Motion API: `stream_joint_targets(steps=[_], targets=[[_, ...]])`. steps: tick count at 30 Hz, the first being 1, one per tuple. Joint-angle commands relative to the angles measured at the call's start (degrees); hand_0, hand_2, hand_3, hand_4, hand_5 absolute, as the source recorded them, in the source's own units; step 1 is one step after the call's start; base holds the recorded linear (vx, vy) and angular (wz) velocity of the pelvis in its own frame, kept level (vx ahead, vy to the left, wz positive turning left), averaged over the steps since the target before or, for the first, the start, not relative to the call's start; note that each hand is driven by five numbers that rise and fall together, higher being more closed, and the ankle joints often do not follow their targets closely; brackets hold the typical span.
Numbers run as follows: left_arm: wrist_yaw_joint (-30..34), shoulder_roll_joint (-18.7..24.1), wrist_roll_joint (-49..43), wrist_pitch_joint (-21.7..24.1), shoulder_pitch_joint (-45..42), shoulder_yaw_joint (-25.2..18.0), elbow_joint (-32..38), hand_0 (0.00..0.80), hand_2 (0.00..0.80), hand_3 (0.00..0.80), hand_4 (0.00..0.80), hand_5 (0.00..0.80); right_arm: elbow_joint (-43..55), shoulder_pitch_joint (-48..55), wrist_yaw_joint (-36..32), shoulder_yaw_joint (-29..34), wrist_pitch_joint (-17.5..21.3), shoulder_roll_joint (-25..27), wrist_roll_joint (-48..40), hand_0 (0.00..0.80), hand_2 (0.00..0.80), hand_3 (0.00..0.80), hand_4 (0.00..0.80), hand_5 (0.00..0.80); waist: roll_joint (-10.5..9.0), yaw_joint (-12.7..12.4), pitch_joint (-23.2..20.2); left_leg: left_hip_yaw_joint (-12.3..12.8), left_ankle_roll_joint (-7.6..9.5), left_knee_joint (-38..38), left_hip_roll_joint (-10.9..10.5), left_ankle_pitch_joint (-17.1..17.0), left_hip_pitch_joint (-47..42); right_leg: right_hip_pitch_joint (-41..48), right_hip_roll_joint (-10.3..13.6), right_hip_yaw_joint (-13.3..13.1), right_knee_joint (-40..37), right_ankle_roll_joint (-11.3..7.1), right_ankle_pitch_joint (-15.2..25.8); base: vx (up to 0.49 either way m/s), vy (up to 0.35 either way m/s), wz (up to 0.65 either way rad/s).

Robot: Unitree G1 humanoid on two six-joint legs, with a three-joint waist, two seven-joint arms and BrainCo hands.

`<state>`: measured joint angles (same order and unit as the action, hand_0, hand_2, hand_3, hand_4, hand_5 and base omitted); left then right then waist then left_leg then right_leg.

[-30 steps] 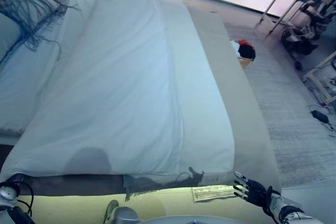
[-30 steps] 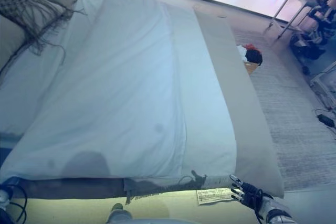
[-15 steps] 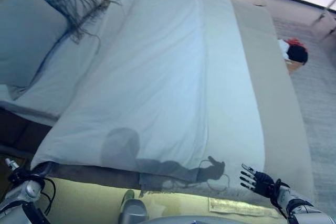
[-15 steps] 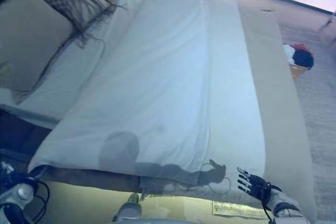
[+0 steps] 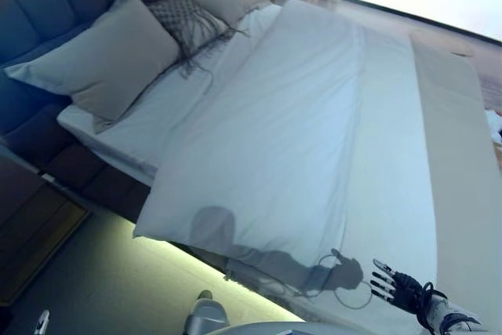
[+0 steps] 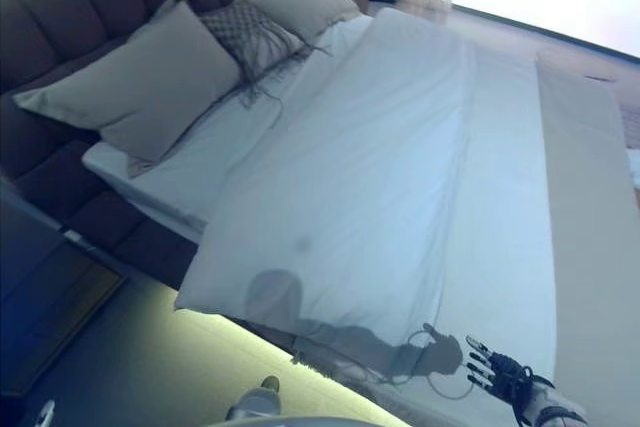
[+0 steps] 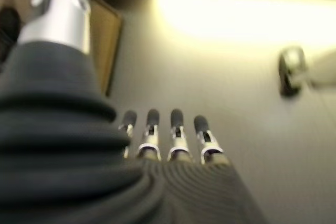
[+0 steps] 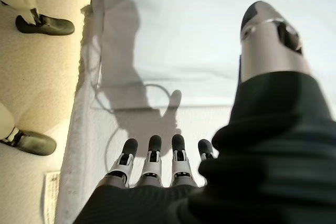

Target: Make the bed neatly

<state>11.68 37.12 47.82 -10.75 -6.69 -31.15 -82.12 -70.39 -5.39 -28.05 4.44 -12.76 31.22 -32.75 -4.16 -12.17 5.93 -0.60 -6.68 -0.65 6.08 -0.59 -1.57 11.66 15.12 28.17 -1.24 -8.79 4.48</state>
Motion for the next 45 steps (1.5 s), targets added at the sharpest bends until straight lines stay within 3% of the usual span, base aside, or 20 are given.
stream_joint_targets(steps=[1,6,11,17,21,24,29,36,45], targets=[[-0.35,-1.16,-5.32,4.94,2.19,3.76,0.37,0.0,0.0,0.0,0.0,0.0,-0.4,-1.07,-0.41,2.04,0.95,0.12,-1.46,0.0,0.0,0.0,0.0,0.0,0.33,-0.49,-1.7,2.78,2.32,-4.12,-0.87,1.45,-2.78,-5.3,3.07,-3.42,3.45,-2.79,2.33,-0.016,-0.047,-0.12],[-3.15,-5.82,-10.3,6.83,3.43,11.36,2.2,0.0,0.0,0.0,0.0,0.0,0.93,-0.05,0.05,1.86,0.53,-0.56,-1.75,0.0,0.0,0.0,0.0,0.0,0.93,1.32,-2.38,4.3,1.87,-4.35,-0.42,0.87,-2.93,-5.37,1.99,-4.06,1.96,-2.35,2.02,-0.014,-0.059,-0.3],[-3.81,-8.68,-11.19,6.74,5.3,15.81,3.36,0.0,0.0,0.0,0.0,0.0,0.64,0.47,0.39,1.48,1.07,-0.88,-1.2,0.0,0.0,0.0,0.0,0.0,1.35,2.75,-3.18,5.73,1.07,-4.35,0.32,0.21,-2.71,-4.83,0.74,-4.33,-0.49,-1.89,1.42,-0.002,-0.075,-0.26],[-4.76,-13.1,-19.91,8.15,7.89,24.45,4.54,0.0,0.0,0.0,0.0,0.0,0.59,1.29,1.63,-0.47,2.18,-2.96,1.4,0.0,0.0,0.0,0.0,0.0,1.4,4.98,-4.17,7.38,0.4,-4.35,1.29,-0.6,-2.14,-4.53,-1.11,-5.17,-3.13,-1.42,0.09,-0.013,-0.093,-0.07],[-5.2,-15.58,-22.27,8.33,9.13,29.75,5.65,0.0,0.0,0.0,0.0,0.0,0.58,1.85,3.29,-2.95,3.43,-6.36,-0.12,0.0,0.0,0.0,0.0,0.0,1.53,6.34,-4.56,8.65,0.12,-4.35,1.8,-0.84,-2.25,-4.87,-1.72,-6.14,-3.76,-1.24,0.04,-0.023,-0.102,-0.11],[-5.55,-18.21,-24.1,8.34,10.37,33.66,5.91,0.0,0.0,0.0,0.0,0.0,-0.07,2.77,7.56,-4.31,4.82,-11.38,-6.51,0.0,0.0,0.0,0.0,0.0,1.84,7.51,-4.98,9.37,0.15,-4.35,1.94,-0.86,-2.31,-5.07,-2.13,-6.81,-3.76,-0.95,-0.2,-0.02,-0.091,-0.21],[-6.11,-22.45,-25.22,9.05,10.89,37.4,5.54,0.0,0.0,0.0,0.0,0.0,-3.23,4.81,13.59,-3.43,6.92,-16.92,-11.78,0.0,0.0,0.0,0.0,0.0,2.63,9.09,-5.18,10.18,0.42,-4.35,2.01,-0.5,-3.16,-4.94,-2.52,-7.99,-3.76,-0.6,-0.44,-0.01,-0.044,-0.17],[-7.01,-27.94,-25.13,10.08,11.58,42.58,5.68,0.0,0.0,0.0,0.0,0.0,-7.6,5.67,16.76,-6.38,6.55,-21.07,-7.65,0.0,0.0,0.0,0.0,0.0,3.92,10.12,-5.24,9.52,1.02,-4.35,1.47,-0.2,-3.44,-4.72,-3.09,-9.53,-3.76,-0.12,-0.82,-0.007,-0.016,-0.17],[-8.02,-27.25,-22.15,8.76,10.65,41.63,5.47,0.0,0.0,0.0,0.0,0.0,-6.43,4.8,16.1,-9.94,7.07,-20.53,-3.24,0.0,0.0,0.0,0.0,0.0,3.9,10.63,-4.9,10.27,0.57,-4.35,2.38,-0.47,-3.76,-4.58,-3.41,-10.26,-3.76,0.04,-1.25,0.0,-0.002,-0.02]])
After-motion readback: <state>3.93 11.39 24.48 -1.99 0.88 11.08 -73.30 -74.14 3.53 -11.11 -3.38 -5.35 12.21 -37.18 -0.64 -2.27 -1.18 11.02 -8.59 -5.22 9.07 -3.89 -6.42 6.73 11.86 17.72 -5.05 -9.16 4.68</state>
